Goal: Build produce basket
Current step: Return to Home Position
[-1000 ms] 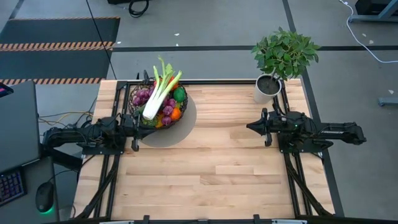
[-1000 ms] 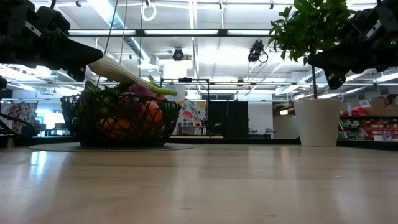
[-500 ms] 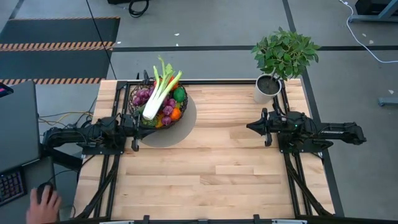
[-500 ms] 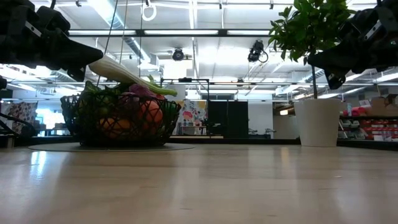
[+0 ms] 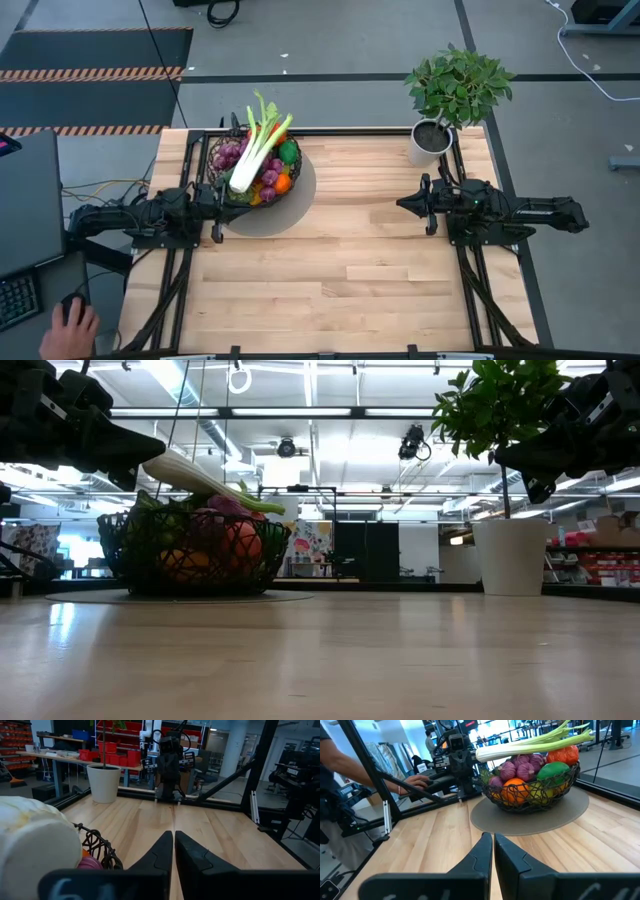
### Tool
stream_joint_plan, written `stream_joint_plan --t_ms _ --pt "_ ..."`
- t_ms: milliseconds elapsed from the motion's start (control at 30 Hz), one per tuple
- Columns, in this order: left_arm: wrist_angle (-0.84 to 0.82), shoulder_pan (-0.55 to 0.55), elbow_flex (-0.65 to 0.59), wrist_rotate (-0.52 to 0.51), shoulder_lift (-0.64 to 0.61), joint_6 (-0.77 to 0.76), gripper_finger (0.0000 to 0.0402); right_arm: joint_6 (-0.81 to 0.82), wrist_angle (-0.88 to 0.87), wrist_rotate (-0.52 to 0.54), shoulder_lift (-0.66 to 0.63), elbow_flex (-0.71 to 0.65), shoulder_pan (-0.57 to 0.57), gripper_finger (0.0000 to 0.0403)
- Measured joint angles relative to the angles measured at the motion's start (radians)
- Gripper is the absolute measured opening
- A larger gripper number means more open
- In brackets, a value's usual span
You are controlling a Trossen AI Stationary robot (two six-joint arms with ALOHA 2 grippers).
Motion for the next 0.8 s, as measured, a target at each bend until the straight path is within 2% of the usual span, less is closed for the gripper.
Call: stream_joint_plan --t_ms 267,600,800 --pt "0.0 0.0 0.0 0.0 0.0 0.0 0.0035 0.0 0.0 0.0 0.0 0.0 0.0 0.0022" --pt "0.0 0.0 0.0 0.0 0.0 0.0 0.0026 0.0 0.0 0.0 0.0 0.0 0.0 0.0023" --pt "0.0 0.0 0.0 0.0 0.0 0.0 0.0033 0.0 0.0 0.0 0.0 0.0 0.0 0.0023"
